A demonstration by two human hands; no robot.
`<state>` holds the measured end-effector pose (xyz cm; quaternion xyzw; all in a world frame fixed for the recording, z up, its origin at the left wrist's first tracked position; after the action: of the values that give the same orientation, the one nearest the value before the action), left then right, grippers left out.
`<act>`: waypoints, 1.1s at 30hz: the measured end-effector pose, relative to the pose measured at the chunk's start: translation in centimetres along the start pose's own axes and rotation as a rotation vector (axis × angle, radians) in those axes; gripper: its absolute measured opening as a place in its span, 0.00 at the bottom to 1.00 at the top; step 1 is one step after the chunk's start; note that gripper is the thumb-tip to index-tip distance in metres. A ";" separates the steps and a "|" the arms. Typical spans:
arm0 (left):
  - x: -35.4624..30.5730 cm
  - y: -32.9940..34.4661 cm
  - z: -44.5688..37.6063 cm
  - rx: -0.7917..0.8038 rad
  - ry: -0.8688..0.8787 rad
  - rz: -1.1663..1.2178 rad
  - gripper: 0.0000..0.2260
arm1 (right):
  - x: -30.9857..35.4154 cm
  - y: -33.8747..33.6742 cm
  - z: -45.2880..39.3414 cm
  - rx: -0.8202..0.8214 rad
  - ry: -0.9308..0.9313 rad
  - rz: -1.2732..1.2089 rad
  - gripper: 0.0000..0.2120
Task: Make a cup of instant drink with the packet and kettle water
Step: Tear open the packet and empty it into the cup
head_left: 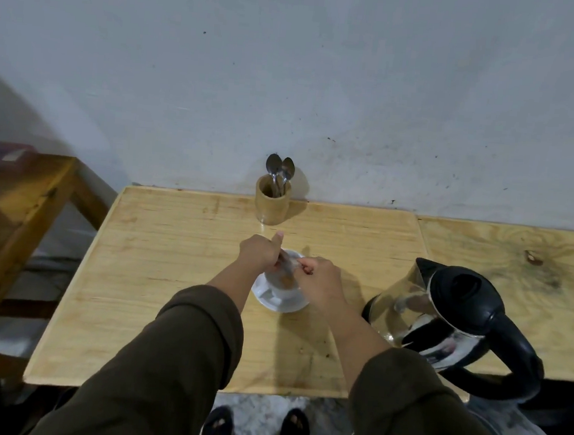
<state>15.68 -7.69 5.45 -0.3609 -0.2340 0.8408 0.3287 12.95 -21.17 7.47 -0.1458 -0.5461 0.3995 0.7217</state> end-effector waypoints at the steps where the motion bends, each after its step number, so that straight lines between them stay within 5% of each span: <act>1: 0.1 0.0 -0.1 -0.001 0.003 0.021 0.32 | 0.0 0.0 -0.2 0.005 0.011 0.003 0.21; 5: 1.0 0.1 -1.0 0.010 0.018 0.161 0.31 | 0.3 0.0 -0.7 0.002 0.018 -0.006 0.10; 12: 1.4 0.1 -1.1 0.033 0.063 0.301 0.29 | 0.3 -0.1 -1.4 -0.031 0.026 -0.056 0.09; 27: 1.1 -0.1 -0.5 0.098 0.120 0.421 0.23 | 0.5 -0.3 -1.9 -0.037 0.077 -0.078 0.22; 33: 1.0 -0.1 0.1 0.123 0.120 0.436 0.20 | 0.7 0.0 -2.1 -0.011 0.036 -0.048 0.10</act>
<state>15.14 -6.91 5.11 -0.4317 -0.0787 0.8816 0.1742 14.92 -20.17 7.23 -0.1438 -0.5383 0.3765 0.7401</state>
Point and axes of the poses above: each hand's wrist, its own z-axis away from the middle knuckle, its own y-axis out of the palm, x = y × z, the point moved 4 cm from there along -z, towards the middle knuckle, and after that the axes turned 10 degrees about x, right-handed, at the moved point
